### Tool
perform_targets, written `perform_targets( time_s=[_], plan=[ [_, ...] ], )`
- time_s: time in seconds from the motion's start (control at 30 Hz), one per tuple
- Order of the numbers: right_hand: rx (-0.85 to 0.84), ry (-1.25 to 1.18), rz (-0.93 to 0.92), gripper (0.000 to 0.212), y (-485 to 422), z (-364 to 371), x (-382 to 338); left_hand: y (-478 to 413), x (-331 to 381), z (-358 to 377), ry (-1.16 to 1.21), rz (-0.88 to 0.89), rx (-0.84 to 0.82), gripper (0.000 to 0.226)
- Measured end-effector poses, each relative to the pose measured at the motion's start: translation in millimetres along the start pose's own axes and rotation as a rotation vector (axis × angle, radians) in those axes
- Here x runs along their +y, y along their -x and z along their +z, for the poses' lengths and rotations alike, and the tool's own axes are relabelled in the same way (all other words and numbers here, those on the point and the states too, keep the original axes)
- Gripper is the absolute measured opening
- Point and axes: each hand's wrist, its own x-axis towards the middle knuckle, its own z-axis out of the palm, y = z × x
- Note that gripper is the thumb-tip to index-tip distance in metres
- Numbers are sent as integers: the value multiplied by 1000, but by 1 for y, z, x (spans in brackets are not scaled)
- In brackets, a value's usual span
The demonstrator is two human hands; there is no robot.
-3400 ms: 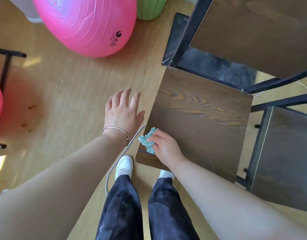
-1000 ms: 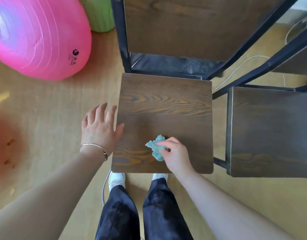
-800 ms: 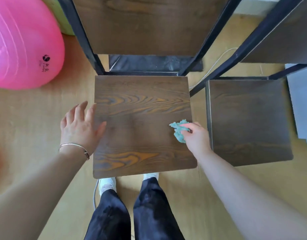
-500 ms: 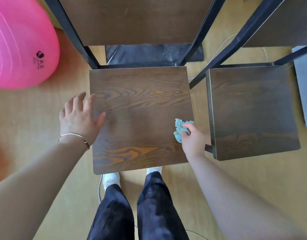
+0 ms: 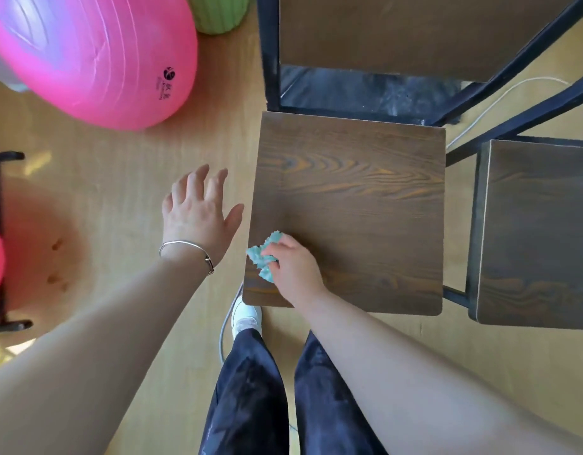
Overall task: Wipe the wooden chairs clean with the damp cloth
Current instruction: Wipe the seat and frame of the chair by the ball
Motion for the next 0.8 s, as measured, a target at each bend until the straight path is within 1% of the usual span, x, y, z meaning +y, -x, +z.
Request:
perform_targets(
  time_s=[0.2, 0.27, 0.3, 0.37, 0.43, 0.47, 0.53, 0.6, 0.7, 0.8],
  plan=[
    [-359, 169, -192, 27, 31, 39, -23, 18, -22, 9, 21, -36, -25, 60],
    [-445, 213, -264, 29, 44, 42, -22, 23, -26, 12, 17, -35, -30, 60],
    [-452, 211, -283, 30, 49, 43, -20, 25, -28, 12, 17, -34, -31, 60],
    [-385, 136, -270, 29, 53, 39, -17, 26, -30, 11, 25, -35, -26, 59],
    [-231, -13, -174, 26, 44, 21, -15, 27, -32, 10, 28, -36, -13, 59],
    [-126, -83, -129, 25, 33, 8, -13, 26, -33, 10, 26, -36, -9, 59],
    [89, -91, -73, 25, -1, -27, -7, 24, -34, 10, 22, -37, -7, 59],
    [241, -41, -12, 25, -42, -62, -2, 21, -34, 10, 26, -37, -3, 59],
    [326, -9, 117, 27, -100, -94, 0, 18, -32, 11, 28, -32, 5, 60],
    [306, 72, 156, 27, -138, -100, -4, 15, -27, 10, 40, -22, 8, 60]
  ],
)
